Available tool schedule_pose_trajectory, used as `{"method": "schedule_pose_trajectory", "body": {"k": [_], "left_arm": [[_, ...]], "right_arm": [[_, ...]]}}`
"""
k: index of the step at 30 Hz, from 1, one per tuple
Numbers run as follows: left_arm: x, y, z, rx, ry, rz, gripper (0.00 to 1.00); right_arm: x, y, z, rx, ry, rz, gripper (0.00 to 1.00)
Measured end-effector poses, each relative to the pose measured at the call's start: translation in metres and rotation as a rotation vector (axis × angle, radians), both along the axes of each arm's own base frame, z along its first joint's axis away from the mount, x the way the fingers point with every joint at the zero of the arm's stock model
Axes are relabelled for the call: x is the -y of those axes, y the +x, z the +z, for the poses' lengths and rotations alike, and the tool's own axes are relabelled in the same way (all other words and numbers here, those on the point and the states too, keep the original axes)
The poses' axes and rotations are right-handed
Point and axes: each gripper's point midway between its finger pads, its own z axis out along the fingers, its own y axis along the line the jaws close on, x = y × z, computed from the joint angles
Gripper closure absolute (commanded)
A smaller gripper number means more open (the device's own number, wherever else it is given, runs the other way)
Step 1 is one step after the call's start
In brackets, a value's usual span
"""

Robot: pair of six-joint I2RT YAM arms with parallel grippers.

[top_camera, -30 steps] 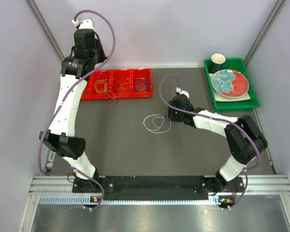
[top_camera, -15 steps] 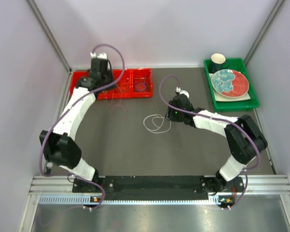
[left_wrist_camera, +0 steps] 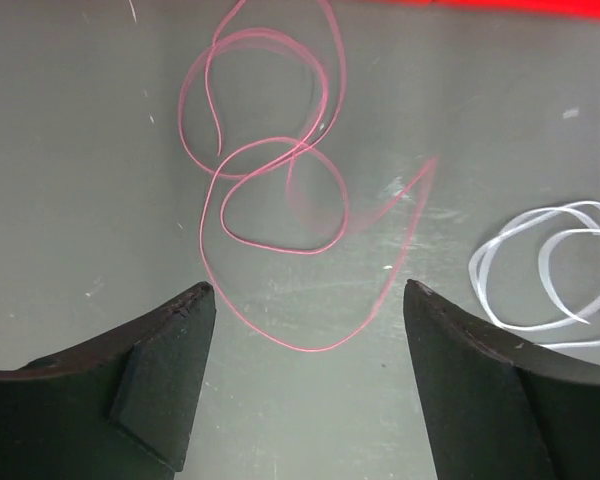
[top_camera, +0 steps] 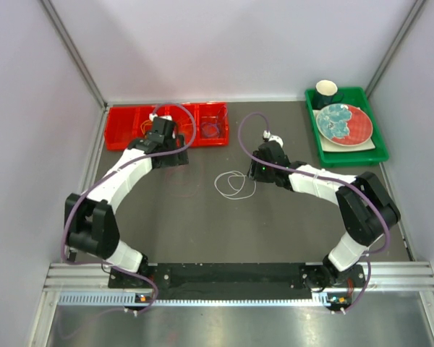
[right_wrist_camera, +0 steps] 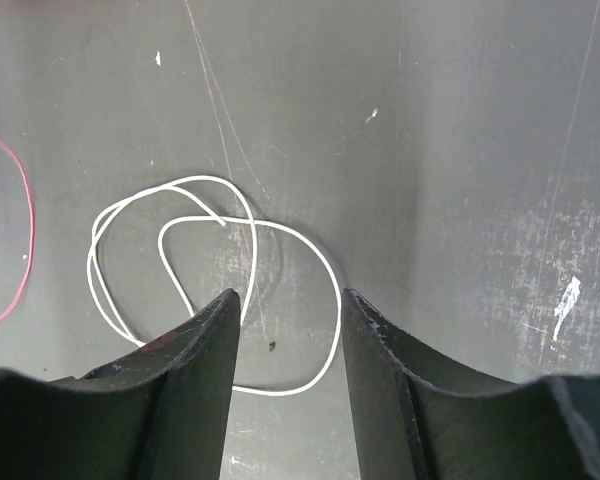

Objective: Untangle the cables

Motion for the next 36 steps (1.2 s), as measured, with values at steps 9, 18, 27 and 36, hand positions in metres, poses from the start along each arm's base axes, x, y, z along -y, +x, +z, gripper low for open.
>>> {"method": "schedule_pose_trajectory", "body": {"k": [9,18,27,36], "left_arm": [[-0.013,0.007,-0.073,-0.175,0.127,0.041,0.19],[-0.018,0.026,-0.098,-0.211,0.175,0.062,0.24],[-0.023,0.055,-0.102,-0.183,0.264,-0.009,0.23],[-0.021,0.066,-0.113,-0.189,0.185,-0.098,0.25]], "right_arm": [[0.000,0.000,0.000,-0.001,0.000,0.000,0.55],[0.000,0.000,0.000,0.000,0.000,0.000,0.55],[0.000,0.000,0.000,-0.002,0.001,0.002,0.55],[0.000,0.000,0.000,-0.002,0.000,0.002,0.55]]}}
